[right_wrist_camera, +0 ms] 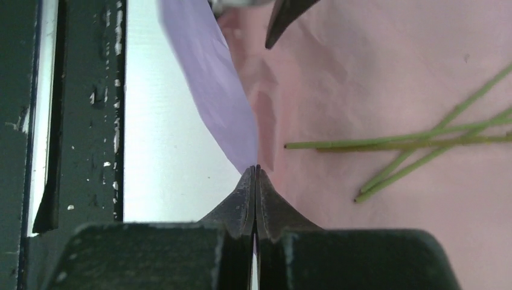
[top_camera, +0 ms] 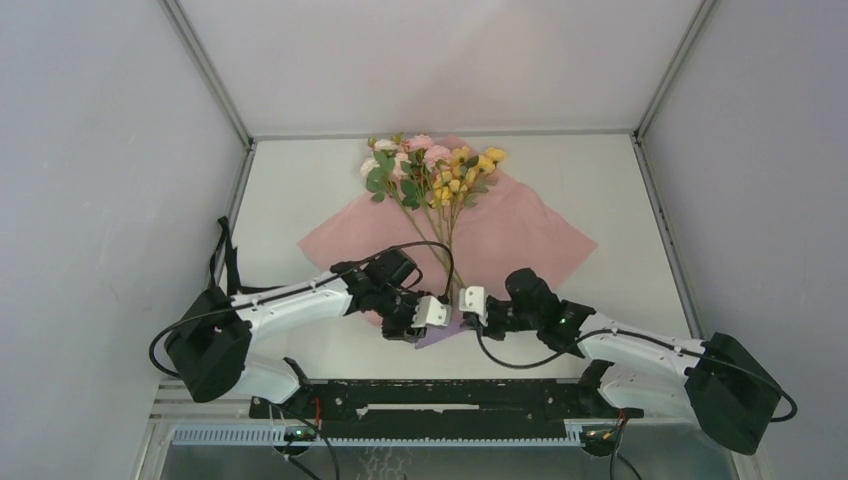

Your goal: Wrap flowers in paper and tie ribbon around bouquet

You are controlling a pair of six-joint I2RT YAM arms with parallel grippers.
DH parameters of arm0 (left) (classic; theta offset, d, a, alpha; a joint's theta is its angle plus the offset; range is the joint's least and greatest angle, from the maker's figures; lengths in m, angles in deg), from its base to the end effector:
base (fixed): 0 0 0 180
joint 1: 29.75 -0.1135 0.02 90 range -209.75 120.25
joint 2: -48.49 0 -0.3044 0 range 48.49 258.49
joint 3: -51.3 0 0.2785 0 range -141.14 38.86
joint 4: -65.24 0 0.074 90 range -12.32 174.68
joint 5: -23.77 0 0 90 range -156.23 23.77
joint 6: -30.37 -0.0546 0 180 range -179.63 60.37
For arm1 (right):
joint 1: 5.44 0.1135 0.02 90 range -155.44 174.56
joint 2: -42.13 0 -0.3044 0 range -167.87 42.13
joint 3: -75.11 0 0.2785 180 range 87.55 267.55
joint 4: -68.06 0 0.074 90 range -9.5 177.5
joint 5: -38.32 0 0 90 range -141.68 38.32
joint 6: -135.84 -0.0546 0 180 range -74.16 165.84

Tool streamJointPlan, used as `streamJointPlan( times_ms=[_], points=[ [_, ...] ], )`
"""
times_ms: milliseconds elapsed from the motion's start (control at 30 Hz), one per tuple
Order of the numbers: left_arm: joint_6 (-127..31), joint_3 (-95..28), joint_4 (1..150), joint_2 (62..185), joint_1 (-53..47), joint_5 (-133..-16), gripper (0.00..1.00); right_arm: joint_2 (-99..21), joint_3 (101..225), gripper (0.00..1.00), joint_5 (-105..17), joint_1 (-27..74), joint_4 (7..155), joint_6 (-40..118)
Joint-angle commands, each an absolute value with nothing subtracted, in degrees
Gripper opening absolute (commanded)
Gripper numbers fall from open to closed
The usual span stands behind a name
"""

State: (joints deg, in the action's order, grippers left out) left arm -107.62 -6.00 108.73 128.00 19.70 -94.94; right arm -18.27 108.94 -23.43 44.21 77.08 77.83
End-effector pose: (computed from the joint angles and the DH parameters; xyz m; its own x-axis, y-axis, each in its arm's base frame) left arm 0.1573 -0.2242 0.1965 0.1941 0.7755 -0.6007 0.9723 -0.2335 0.0128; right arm 0.1215 0.1829 0.1825 0.1681 -0.5229 -0.8356 -0.9804 0.0000 -0.1972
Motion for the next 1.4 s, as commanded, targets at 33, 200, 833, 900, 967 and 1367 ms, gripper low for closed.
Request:
streamJointPlan(
  times_ms=[33, 200, 833, 900, 967, 1367],
  points=[
    [-106.1, -10.1, 111.4, 125.5, 13.0, -96.9, 0.68, -16.1, 111.1, 0.00, -18.5, 36.9, 73.6, 63.9],
    [-106.9, -11.8, 113.6, 121.6, 6.0, -99.2, 0.81, -18.4, 111.2, 0.00, -14.8, 32.2, 70.9, 55.2],
    [-91.9, -18.8, 106.4, 135.0, 8.6, -107.4, 0.01, -23.6, 116.6, 0.20, -7.3, 22.9, 73.1, 45.6],
    [-92.7, -17.9, 106.9, 134.3, 8.6, -108.3, 0.00, -22.3, 117.2, 0.29, -5.6, 19.6, 73.0, 40.8],
    [-93.2, -16.9, 107.1, 133.5, 8.6, -108.8, 0.00, -20.9, 117.3, 0.34, -3.1, 15.3, 70.0, 34.5],
    [-100.3, -17.0, 113.0, 130.9, 9.6, -107.9, 0.00, -43.5, 131.2, 0.05, -5.3, 19.6, 76.5, 24.6]
  ],
)
